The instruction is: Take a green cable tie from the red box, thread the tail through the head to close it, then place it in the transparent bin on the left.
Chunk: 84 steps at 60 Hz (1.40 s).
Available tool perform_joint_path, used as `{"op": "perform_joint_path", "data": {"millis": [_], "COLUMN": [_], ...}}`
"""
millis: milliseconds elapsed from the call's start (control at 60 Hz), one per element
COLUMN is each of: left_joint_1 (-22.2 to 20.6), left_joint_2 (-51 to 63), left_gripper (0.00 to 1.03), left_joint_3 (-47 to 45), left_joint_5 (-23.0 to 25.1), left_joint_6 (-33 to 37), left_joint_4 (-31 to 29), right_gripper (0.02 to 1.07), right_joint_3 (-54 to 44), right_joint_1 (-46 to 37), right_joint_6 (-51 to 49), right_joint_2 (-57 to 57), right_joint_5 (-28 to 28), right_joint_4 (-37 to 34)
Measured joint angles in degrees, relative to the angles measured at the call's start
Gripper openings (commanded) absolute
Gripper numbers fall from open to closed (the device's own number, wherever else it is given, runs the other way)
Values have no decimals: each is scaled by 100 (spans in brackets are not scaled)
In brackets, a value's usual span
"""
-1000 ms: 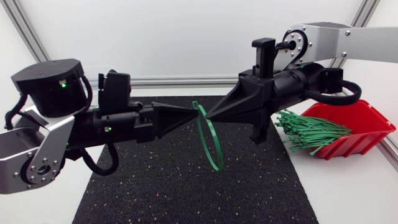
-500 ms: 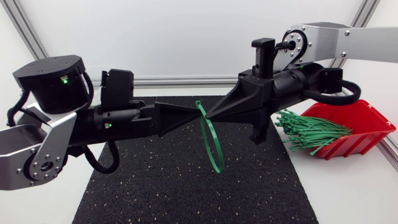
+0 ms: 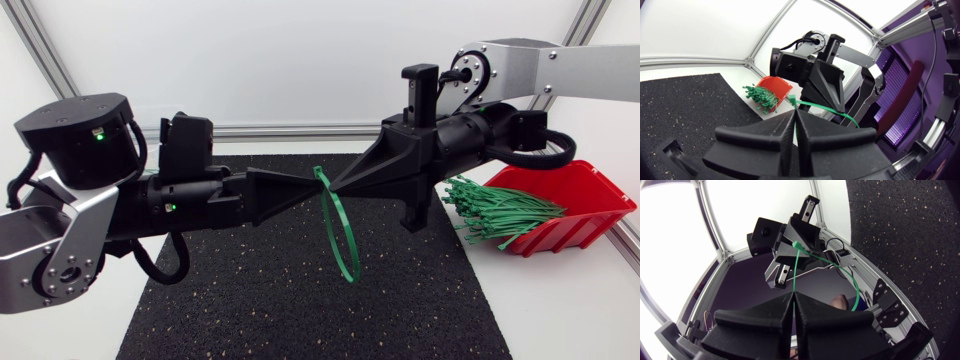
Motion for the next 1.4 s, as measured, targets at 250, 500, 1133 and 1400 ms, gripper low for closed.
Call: {"op": "perform_joint_path", "data": {"millis": [250, 500, 1133, 1400], "left_joint_1": [0, 0, 48, 48], "left_joint_2": [0, 74, 103, 103], "left_gripper": [4, 4, 4, 4], "left_joint_3": [0, 0, 0, 0], "left_joint_5": [0, 0, 0, 0], "left_joint_6": [2, 26, 109, 109], "left_joint_4": [0, 13, 17, 17], "right_gripper": [8, 8, 8, 8], "right_joint_3": [52, 52, 22, 7], "right_joint_1": [0, 0, 0, 0], "right_joint_6": [0, 0, 0, 0], "right_joint_2": [0, 0, 0, 0], "right_joint_5": [0, -2, -2, -2], "right_joint_4": [0, 0, 0, 0]}}
